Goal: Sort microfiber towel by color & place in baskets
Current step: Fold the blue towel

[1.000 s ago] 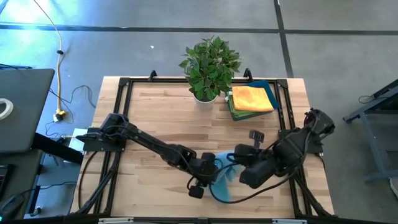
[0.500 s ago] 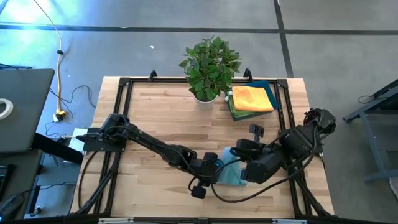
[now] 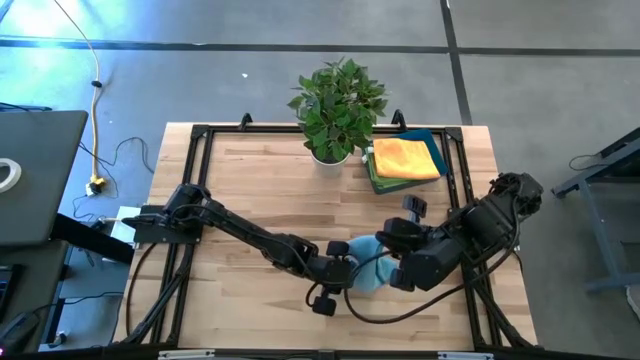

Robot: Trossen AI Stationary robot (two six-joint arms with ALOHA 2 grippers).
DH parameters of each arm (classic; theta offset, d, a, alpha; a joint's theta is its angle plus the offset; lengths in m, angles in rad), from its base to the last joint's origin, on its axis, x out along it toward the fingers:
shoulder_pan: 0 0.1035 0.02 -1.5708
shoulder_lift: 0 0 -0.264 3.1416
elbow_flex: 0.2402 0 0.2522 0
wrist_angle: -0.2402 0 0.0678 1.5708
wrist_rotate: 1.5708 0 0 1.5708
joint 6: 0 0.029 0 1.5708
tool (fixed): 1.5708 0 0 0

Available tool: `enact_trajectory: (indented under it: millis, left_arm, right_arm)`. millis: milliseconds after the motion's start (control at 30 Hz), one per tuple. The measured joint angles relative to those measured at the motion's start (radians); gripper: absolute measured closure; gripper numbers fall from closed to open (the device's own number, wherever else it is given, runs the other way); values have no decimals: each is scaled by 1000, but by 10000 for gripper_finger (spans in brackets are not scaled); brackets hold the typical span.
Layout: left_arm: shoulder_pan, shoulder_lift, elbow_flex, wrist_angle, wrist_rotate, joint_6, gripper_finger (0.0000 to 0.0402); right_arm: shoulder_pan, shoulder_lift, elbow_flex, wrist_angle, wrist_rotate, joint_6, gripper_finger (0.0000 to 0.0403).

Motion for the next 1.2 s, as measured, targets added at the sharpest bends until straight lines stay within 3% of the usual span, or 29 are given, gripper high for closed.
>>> enact_trajectory:
  millis: [833, 1200]
  left_arm:
    - [12, 0, 0, 53, 86, -374, 366]
    - [11, 46, 0, 61, 81, -384, 369]
  right_arm:
    - [-39, -27, 0, 0, 29, -61, 403]
    - [-66, -28, 0, 1, 28, -87, 403]
